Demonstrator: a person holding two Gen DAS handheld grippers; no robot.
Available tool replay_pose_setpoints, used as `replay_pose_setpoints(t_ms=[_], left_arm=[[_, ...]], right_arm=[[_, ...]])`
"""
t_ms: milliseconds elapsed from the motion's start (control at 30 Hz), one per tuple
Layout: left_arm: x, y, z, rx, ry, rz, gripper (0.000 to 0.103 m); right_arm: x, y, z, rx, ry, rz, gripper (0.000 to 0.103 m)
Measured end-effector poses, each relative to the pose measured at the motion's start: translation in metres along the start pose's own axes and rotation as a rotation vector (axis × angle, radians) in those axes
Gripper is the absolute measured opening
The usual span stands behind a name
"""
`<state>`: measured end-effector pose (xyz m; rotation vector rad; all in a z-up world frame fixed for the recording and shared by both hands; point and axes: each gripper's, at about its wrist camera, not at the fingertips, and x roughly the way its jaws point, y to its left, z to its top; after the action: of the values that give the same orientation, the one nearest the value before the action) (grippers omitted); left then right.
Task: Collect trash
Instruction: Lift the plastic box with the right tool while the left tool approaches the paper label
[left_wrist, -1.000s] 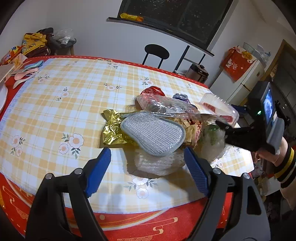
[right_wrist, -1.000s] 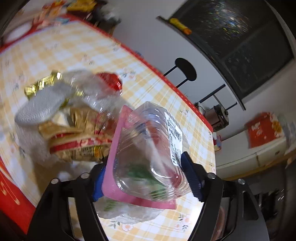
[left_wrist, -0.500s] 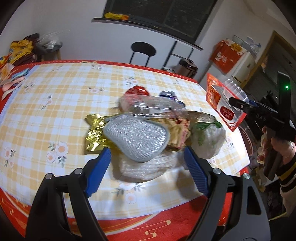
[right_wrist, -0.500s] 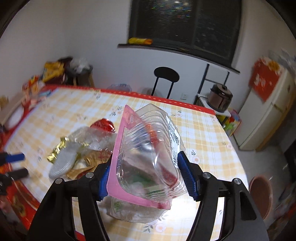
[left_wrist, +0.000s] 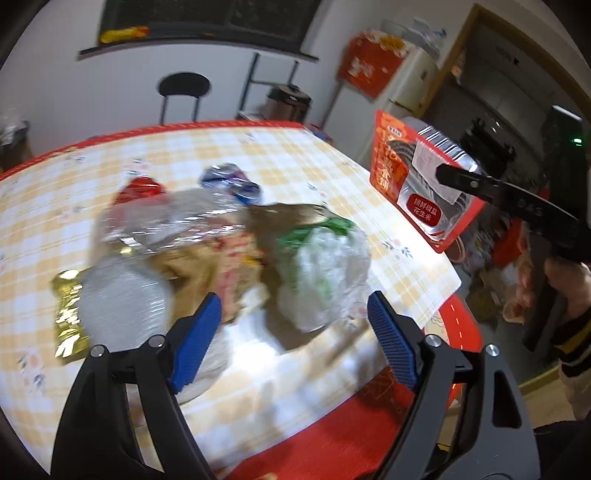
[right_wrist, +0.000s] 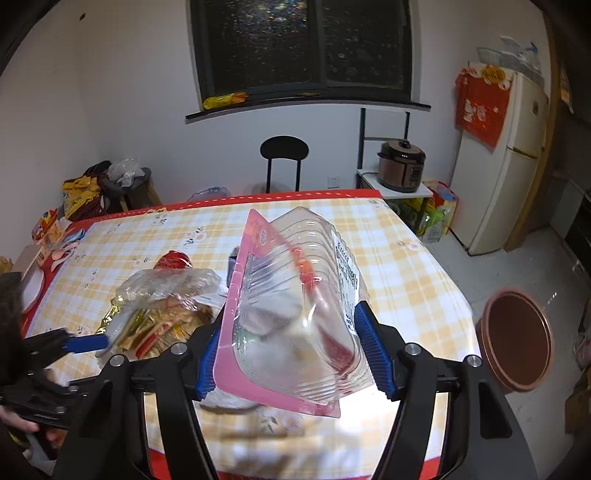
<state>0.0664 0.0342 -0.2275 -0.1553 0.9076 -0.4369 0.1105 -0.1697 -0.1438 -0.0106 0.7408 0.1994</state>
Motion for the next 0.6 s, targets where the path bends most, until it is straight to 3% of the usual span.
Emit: replay_pose_setpoints(t_ms=[200, 300, 467, 600], left_arm=[[0.06, -0.02, 0.013, -0.007, 0.057, 0.006, 0.08], [0.083, -0.015, 0.014, -0.101, 0.098, 0.02, 0.078], [0.087, -0.021, 0.02, -0.153, 0.096, 0.052, 0.078], [0.071, -0.013, 0.033, -0.32, 0.045, -0.021, 0.078]], right_arm=[[0.005, -0.043, -0.014, 0.036, 0.032, 0.031, 0.064], [0.007, -0.069, -0.015, 0.042, 0.05, 0.052, 0.065], [0.01, -0.109, -0.02, 0.039, 0.064, 0.095, 0.065], [0.011, -0.136, -0.02, 0.052, 0.065, 0.114, 0.064]])
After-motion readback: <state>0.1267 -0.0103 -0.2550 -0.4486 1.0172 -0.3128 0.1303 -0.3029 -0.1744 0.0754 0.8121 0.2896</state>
